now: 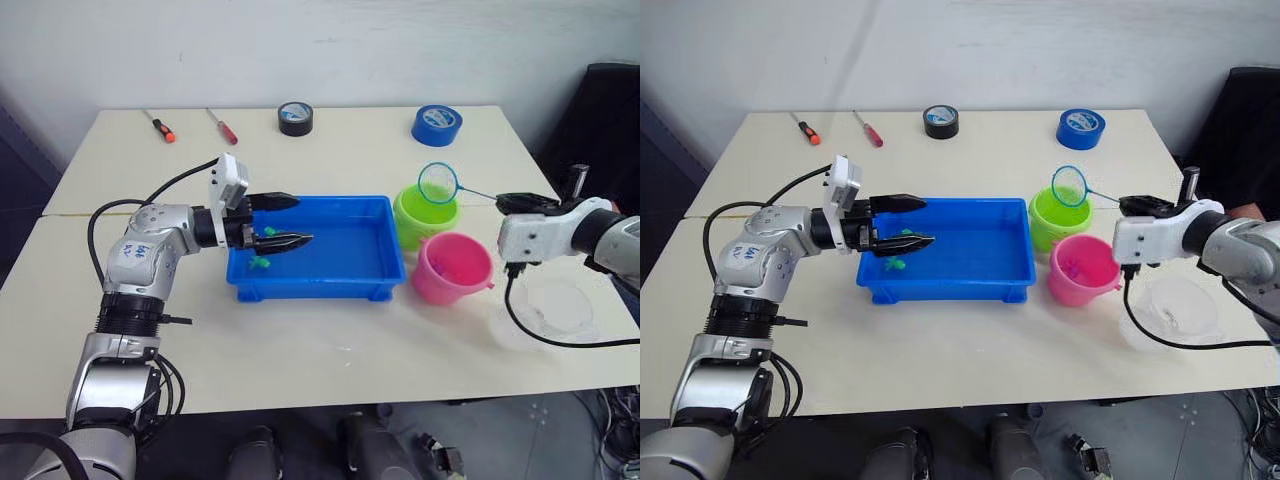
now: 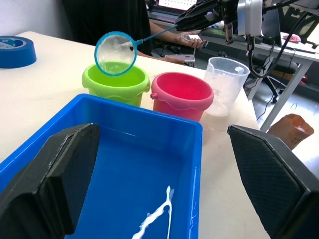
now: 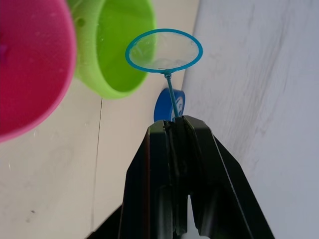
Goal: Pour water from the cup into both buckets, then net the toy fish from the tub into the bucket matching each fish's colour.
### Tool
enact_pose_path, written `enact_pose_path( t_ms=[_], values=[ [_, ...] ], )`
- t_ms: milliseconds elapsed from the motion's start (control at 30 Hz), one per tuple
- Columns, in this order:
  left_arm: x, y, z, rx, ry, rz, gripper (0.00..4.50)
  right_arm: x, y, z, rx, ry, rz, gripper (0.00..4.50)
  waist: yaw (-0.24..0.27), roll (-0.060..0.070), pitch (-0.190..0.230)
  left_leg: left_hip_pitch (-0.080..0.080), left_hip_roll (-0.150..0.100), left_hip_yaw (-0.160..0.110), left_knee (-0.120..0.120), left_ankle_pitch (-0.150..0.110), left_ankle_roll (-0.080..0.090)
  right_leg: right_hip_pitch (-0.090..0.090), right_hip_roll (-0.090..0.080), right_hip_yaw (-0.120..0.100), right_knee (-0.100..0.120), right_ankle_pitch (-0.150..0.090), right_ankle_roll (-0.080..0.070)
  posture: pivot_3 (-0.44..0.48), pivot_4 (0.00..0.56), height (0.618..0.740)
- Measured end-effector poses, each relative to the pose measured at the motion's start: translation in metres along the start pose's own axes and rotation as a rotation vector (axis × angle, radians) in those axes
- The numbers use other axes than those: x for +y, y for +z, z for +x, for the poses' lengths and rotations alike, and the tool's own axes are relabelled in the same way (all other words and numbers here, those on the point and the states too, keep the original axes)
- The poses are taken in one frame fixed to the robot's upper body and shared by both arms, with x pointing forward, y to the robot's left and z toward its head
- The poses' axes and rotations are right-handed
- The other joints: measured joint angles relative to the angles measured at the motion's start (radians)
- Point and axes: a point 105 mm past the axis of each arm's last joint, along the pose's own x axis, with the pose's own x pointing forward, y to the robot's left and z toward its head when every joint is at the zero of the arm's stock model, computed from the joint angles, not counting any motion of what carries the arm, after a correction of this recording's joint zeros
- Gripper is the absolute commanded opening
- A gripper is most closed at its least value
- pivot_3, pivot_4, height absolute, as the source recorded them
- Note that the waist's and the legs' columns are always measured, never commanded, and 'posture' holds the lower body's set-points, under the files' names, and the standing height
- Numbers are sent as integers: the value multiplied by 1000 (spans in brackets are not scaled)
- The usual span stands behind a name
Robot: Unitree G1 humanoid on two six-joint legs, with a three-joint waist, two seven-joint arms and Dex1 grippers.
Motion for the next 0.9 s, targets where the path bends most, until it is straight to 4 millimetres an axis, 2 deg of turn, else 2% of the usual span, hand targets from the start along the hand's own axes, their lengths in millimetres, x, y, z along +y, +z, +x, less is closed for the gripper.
enact_pose_path(
  t_ms=[67, 133, 167, 233, 400, 533, 600, 767, 900],
  values=[
    [7, -6, -11, 39, 38, 3, 4483, -3, 9, 5, -47, -14, 209, 0, -5, 0, 0, 1, 1, 1, 0, 0, -1, 0, 1, 1, 2, 0, 0, 0, 150, 740],
    [11, -14, -24, 79, 75, -6, 4483, -5, 31, 9, -148, 17, 443, 0, -8, 1, 0, 2, 2, 0, 0, 1, -2, -1, 2, 0, 4, 0, -1, 0, 150, 740],
    [11, -18, -31, 93, 88, -17, 4483, -4, 43, 9, -197, 51, 536, 0, -8, 1, 0, 2, 2, 0, -1, 1, -2, -1, 2, 0, 5, -1, -1, 0, 150, 740],
    [12, -32, -51, 138, 126, -59, 4483, 4, 81, 9, -342, 186, 755, 0, -7, 1, 0, 2, 3, -3, -1, 2, -3, -1, 2, -2, 5, -1, -2, 0, 150, 740],
    [11, -48, -88, 204, 223, -94, 4483, 17, 126, 18, -442, 394, 987, 0, 0, 0, 0, 0, 1, -5, 1, 1, -1, -1, -1, -4, 5, -1, -2, 0, 150, 740],
    [7, -49, -111, 235, 294, -83, 4483, 42, 140, 33, -412, 524, 1049, 0, 5, 0, 0, -3, 0, -7, 1, 0, 0, -1, -3, -6, 3, -1, -2, 0, 150, 740],
    [2, -51, -118, 258, 312, -82, 4483, 50, 140, 42, -384, 538, 1036, 0, 4, 0, 0, -3, -1, -8, 1, 0, 1, -1, -4, -7, 2, -1, -2, 0, 150, 740],
    [-10, -55, -125, 281, 333, -91, 4483, 68, 135, 62, -332, 572, 1002, 0, 0, 0, 0, -3, -1, -8, 0, -1, 1, -2, -3, -7, 2, -1, -2, 0, 150, 740],
    [-15, -51, -127, 282, 346, -77, 4483, 74, 140, 67, -351, 605, 933, 0, -2, 0, 0, -3, 0, -8, -1, -1, 1, -2, -2, -7, 2, -1, -2, 0, 150, 740]
  ],
)
